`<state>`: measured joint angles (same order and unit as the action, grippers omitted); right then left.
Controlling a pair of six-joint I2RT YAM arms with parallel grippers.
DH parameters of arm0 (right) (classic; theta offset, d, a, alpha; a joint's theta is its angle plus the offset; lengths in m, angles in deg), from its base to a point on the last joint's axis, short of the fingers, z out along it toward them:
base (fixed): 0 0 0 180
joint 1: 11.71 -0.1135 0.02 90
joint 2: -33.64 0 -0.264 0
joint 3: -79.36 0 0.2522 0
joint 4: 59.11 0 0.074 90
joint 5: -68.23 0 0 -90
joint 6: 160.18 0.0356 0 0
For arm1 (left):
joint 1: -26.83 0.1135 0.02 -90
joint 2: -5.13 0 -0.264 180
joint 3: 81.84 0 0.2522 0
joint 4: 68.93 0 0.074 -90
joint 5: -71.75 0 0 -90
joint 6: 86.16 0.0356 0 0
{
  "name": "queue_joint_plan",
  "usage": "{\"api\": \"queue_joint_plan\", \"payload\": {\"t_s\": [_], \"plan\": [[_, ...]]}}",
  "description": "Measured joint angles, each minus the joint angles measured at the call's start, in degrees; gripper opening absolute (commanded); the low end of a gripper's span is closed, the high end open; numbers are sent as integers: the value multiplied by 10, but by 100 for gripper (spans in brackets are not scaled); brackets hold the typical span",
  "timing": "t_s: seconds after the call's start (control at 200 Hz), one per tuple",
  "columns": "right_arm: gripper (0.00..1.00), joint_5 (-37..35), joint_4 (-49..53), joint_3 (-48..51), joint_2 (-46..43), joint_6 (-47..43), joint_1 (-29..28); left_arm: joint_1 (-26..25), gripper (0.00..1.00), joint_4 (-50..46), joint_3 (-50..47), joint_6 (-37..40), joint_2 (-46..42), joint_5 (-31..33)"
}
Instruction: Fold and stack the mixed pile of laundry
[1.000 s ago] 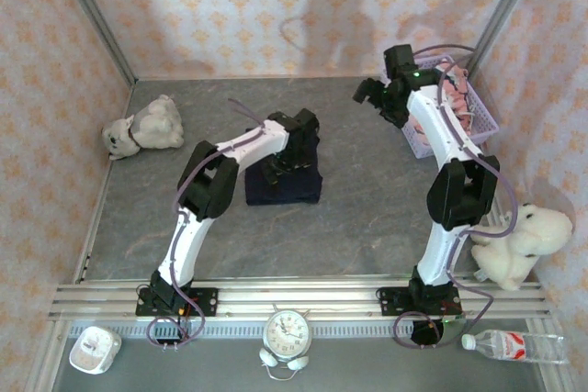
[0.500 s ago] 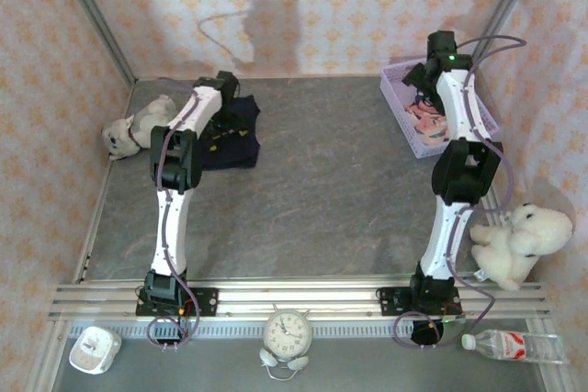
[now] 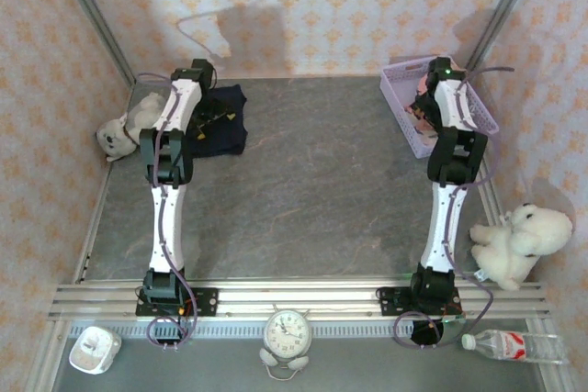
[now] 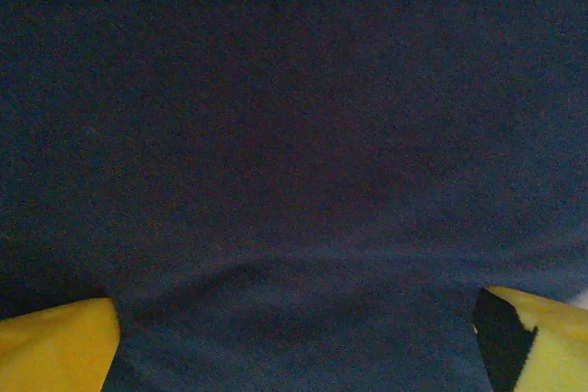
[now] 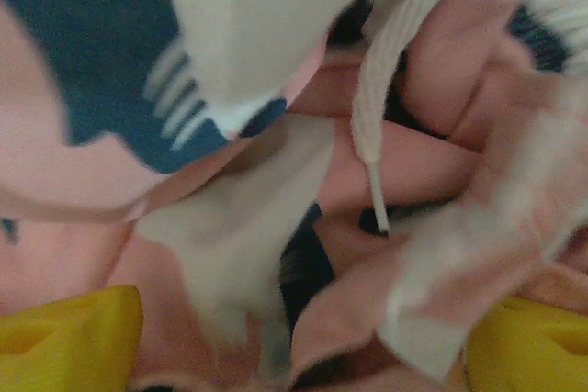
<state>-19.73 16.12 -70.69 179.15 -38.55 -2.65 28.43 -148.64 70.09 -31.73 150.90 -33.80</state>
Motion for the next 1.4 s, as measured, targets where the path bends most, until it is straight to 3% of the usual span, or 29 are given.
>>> {"api": "queue_joint_plan", "payload": {"t_s": [0.15, 0.395, 0.67, 0.836, 1.001, 1.021, 1.081, 1.151, 1.221, 1.401], "plan": [[0, 16, 13, -12, 16, 2, 5, -6, 100, 39, -4, -17, -41, -37], [0, 47, -6, -16, -65, -9, 12, -35, 100, 119, -25, -30, -136, -53], [0, 196, -139, -33, -264, -5, -2, -54, 100, 166, -34, -18, -159, -73], [0, 273, -183, -99, -294, 8, -64, -52, 100, 173, -34, -14, -159, -108], [0, 295, -169, -78, -310, -10, -167, -48, 100, 174, -34, -15, -159, -137], [6, 296, -167, -63, -316, -14, -183, -47, 100, 174, -34, -15, -158, -139], [48, 300, -162, -9, -334, -17, -222, -44, 100, 175, -34, -21, -158, -144], [74, 309, -160, 70, -358, -21, -264, -41, 100, 175, -35, -28, -158, -147], [82, 322, -159, 158, -374, -21, -297, -39, 100, 177, -39, -32, -158, -147], [84, 302, -127, 285, -369, -21, -315, -43, 100, 186, -91, -33, -158, -158]]}}
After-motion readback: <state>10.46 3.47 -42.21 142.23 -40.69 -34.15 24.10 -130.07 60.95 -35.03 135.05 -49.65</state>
